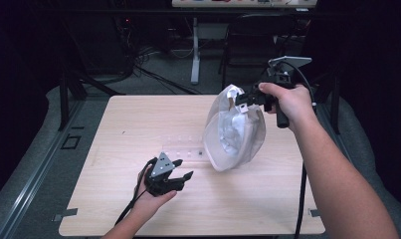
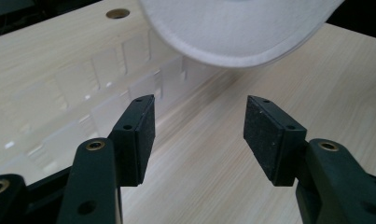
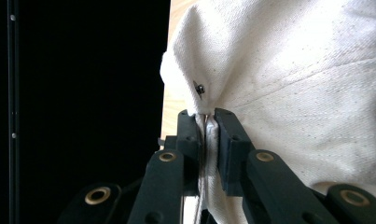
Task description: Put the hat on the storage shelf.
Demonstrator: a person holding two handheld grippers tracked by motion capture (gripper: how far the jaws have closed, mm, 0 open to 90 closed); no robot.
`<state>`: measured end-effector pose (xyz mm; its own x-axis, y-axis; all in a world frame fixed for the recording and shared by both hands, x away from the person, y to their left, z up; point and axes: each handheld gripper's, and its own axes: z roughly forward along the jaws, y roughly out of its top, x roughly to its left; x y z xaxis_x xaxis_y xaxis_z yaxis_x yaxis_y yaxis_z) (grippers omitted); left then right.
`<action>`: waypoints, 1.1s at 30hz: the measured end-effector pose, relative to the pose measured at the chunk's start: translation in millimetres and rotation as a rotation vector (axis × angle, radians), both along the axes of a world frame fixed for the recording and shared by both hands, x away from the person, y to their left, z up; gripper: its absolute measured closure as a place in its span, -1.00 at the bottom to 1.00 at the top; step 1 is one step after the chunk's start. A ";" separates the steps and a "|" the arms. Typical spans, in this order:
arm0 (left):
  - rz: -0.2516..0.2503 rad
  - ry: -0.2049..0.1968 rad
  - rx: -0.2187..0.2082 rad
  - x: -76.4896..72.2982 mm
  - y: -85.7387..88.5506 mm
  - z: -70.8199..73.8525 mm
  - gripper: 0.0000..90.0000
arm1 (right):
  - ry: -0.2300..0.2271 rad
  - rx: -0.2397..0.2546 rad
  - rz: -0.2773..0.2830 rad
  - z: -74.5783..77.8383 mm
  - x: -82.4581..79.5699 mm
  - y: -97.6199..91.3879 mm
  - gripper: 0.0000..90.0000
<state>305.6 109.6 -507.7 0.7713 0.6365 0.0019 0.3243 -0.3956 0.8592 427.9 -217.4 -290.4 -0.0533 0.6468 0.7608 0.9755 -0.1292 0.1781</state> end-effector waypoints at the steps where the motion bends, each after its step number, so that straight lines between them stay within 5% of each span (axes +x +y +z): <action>1: -0.015 -0.011 0.002 -0.6 -8.7 4.8 -0.04 | -0.001 0.005 -0.007 -0.2 1.5 1.4 0.81; 12: -0.061 -0.058 0.017 0.6 -41.9 23.0 -0.10 | -0.003 0.012 -0.030 -3.0 11.3 7.0 0.81; 19: -0.066 -0.094 0.066 4.3 -66.6 27.1 -0.09 | -0.018 0.022 -0.069 -3.0 15.8 7.1 0.81; 29: -0.043 -0.052 0.073 14.8 -92.0 20.9 0.03 | -0.019 0.036 -0.086 -5.5 20.3 10.3 0.81; 33: -0.029 -0.072 0.103 13.7 -102.8 22.8 0.10 | -0.017 0.039 -0.085 -6.4 21.7 13.1 0.81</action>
<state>319.3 6.8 -484.9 0.7851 0.6071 0.1223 0.2499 -0.4914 0.8343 449.7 -204.3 -296.8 -0.0125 0.6191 0.7852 0.9576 -0.2185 0.1875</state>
